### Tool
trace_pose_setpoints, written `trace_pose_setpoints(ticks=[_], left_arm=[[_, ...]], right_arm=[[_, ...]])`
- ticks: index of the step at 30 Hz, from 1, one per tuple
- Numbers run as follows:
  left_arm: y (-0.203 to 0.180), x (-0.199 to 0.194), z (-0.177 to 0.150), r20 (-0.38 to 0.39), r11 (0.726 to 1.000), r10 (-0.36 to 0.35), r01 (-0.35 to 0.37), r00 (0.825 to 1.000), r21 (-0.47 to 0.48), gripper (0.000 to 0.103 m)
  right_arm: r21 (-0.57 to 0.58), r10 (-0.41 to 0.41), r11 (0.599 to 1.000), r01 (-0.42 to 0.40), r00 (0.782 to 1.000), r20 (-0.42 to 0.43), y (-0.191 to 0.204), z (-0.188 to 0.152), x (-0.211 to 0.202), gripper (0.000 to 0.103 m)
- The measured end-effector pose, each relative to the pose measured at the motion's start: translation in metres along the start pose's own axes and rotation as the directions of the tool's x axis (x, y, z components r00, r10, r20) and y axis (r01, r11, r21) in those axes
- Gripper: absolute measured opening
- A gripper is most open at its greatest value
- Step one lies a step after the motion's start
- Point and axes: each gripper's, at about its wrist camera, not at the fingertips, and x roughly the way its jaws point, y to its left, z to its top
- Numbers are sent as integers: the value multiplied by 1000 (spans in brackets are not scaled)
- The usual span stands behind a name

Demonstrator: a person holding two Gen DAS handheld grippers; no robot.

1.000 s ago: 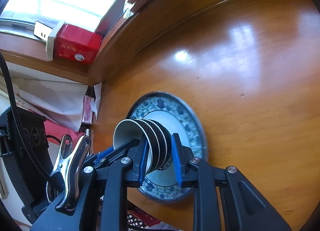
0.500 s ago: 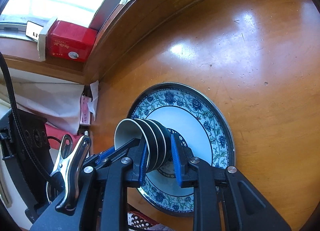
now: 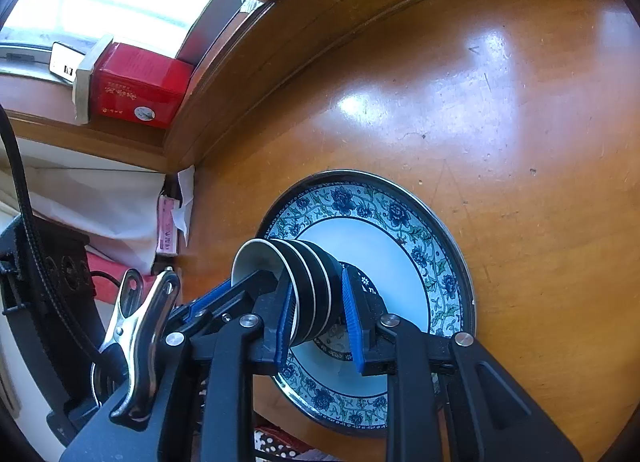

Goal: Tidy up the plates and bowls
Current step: 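Carry the bowl stack over the blue-and-white plate, then lower the bowl stack onto the plate center and open both tools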

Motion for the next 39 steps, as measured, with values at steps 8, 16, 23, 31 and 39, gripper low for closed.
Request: trace_pose_setpoints(ticks=[8,16,23,31,39], left_arm=[[8,-15,-5,41,1000,11,-11,999,-5,29],[15,-36,-19,96,998,55,-57,994,18,37],[19,-50,-32,129,998,50,-54,990,27,37],[15,-53,-52,164,993,73,-87,984,77,40],[13,-42,-70,184,986,104,-125,978,111,40]], right_arm=[[-65,-20,998,23,999,44,8,-3,-13,25],[-130,-47,990,58,995,85,12,-15,-31,27],[-221,-99,967,129,985,141,24,-34,-44,27],[-327,-174,915,234,964,203,38,-63,-45,27],[-372,-239,869,326,935,261,42,-87,-42,27]])
